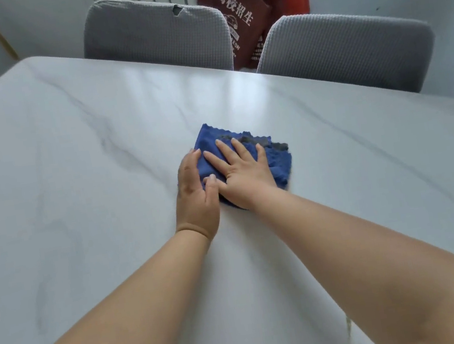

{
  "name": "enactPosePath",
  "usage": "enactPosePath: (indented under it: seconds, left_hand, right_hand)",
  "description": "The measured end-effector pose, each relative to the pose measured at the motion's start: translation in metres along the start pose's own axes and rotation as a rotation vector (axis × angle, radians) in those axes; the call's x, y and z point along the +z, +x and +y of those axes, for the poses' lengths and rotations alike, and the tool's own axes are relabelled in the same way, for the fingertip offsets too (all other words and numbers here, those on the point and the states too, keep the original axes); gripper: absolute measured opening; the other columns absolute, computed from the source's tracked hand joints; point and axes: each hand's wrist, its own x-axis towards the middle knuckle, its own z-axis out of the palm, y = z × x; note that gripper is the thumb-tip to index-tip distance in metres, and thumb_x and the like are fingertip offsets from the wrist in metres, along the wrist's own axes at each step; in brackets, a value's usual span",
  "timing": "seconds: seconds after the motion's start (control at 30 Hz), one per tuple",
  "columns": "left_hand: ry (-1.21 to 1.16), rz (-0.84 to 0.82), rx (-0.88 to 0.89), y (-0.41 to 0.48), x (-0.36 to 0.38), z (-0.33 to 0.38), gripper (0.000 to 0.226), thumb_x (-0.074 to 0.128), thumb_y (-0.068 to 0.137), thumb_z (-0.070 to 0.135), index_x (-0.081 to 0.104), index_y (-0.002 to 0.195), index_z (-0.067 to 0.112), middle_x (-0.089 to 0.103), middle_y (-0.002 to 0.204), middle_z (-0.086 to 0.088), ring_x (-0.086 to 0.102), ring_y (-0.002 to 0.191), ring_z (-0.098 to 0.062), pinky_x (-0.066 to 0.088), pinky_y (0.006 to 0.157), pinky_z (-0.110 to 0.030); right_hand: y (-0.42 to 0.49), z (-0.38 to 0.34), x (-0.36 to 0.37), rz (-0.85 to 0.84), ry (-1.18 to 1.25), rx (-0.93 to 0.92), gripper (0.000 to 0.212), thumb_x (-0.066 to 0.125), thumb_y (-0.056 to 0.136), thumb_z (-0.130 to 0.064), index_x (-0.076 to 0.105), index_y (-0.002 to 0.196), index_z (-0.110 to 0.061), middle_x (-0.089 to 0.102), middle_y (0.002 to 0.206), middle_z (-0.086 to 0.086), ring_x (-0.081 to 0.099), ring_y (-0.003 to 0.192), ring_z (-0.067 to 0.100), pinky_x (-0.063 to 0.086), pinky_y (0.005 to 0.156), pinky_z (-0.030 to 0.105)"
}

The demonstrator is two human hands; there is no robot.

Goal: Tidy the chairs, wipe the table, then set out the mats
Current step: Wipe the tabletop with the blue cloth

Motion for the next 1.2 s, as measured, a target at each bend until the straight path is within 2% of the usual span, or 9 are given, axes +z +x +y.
enactPosePath:
  seconds: [0.23,0.33,0.63,0.77,0.83,0.9,1.0,1.1,1.2]
  left_hand:
    - [0.280,-0.147,-0.122,-0.024,-0.069,-0.019,0.036,0.047,0.091,0.006,0.050,0.126,0.012,0.049,0.121,-0.001,0.051,0.112,-0.020,0.035,0.090,-0.020]
    - [0.379,-0.281,-0.186,-0.043,-0.105,-0.028,0.045,0.055,0.086,0.005,0.048,0.130,0.011,0.050,0.119,-0.006,0.052,0.104,-0.019,0.041,0.096,-0.027]
    - [0.411,-0.554,-0.409,-0.129,-0.189,-0.029,0.022,0.061,0.079,0.007,0.052,0.097,0.017,0.060,0.101,-0.001,0.062,0.084,-0.015,0.051,0.077,-0.029]
    - [0.465,-0.712,-0.460,-0.164,-0.222,-0.028,0.024,0.061,0.078,0.008,0.049,0.097,0.017,0.061,0.094,0.001,0.062,0.084,-0.016,0.050,0.072,-0.028]
    - [0.460,-0.759,-0.490,-0.175,-0.232,-0.028,0.025,0.061,0.079,0.007,0.050,0.099,0.017,0.063,0.093,-0.001,0.062,0.084,-0.017,0.048,0.070,-0.026]
    - [0.483,-0.776,-0.495,-0.179,-0.238,-0.029,0.025,0.061,0.081,0.011,0.051,0.103,0.017,0.064,0.095,-0.003,0.062,0.086,-0.020,0.047,0.070,-0.027]
    - [0.550,-0.725,-0.450,-0.183,-0.243,-0.027,0.019,0.062,0.084,0.027,0.055,0.100,0.017,0.061,0.102,-0.004,0.060,0.087,-0.023,0.047,0.071,-0.030]
    - [0.585,-0.687,-0.459,-0.183,-0.240,-0.020,0.026,0.063,0.084,0.040,0.057,0.091,0.015,0.057,0.104,-0.006,0.060,0.082,-0.023,0.045,0.067,-0.030]
    - [0.618,-0.664,-0.466,-0.182,-0.236,-0.010,0.027,0.065,0.082,0.040,0.052,0.078,0.016,0.055,0.101,-0.007,0.056,0.076,-0.024,0.041,0.062,-0.030]
  right_hand:
    - [-0.065,-0.055,0.015,-0.030,0.029,0.050,0.065,0.015,0.091,-0.068,0.004,0.151,-0.045,-0.008,0.162,-0.012,-0.014,0.148,0.017,-0.011,0.114,0.057]
    - [-0.096,-0.087,0.022,-0.054,0.039,0.071,0.067,0.014,0.090,-0.069,0.002,0.151,-0.044,-0.011,0.162,-0.012,-0.016,0.148,0.018,-0.013,0.113,0.057]
    - [-0.207,-0.176,0.049,-0.118,0.092,0.089,0.067,0.020,0.091,-0.068,0.007,0.152,-0.042,-0.010,0.161,-0.010,-0.014,0.148,0.020,-0.015,0.112,0.058]
    - [-0.251,-0.204,0.048,-0.192,0.171,0.065,0.066,0.029,0.090,-0.067,0.009,0.150,-0.046,-0.016,0.157,-0.015,-0.019,0.146,0.015,-0.018,0.113,0.054]
    - [-0.262,-0.208,0.035,-0.204,0.347,0.103,0.065,0.045,0.091,-0.056,0.017,0.150,-0.045,-0.006,0.160,-0.017,-0.013,0.147,0.011,-0.016,0.116,0.049]
    - [-0.277,-0.212,0.024,-0.010,0.634,0.290,0.063,0.059,0.090,-0.036,0.033,0.147,-0.034,0.018,0.158,-0.014,0.009,0.148,0.010,-0.005,0.119,0.038]
    - [-0.303,-0.209,0.015,0.283,0.688,0.766,0.059,0.064,0.089,-0.024,0.041,0.142,-0.014,0.038,0.149,0.000,0.034,0.138,0.019,0.025,0.112,0.032]
    - [-0.315,-0.203,0.013,0.131,0.716,1.195,0.061,0.065,0.087,-0.037,0.041,0.135,-0.008,0.036,0.139,0.010,0.044,0.122,0.028,0.044,0.097,0.041]
    - [-0.310,-0.207,0.012,-0.133,0.756,1.319,0.054,0.070,0.081,-0.042,0.051,0.118,-0.008,0.037,0.127,0.010,0.053,0.106,0.029,0.050,0.087,0.040]
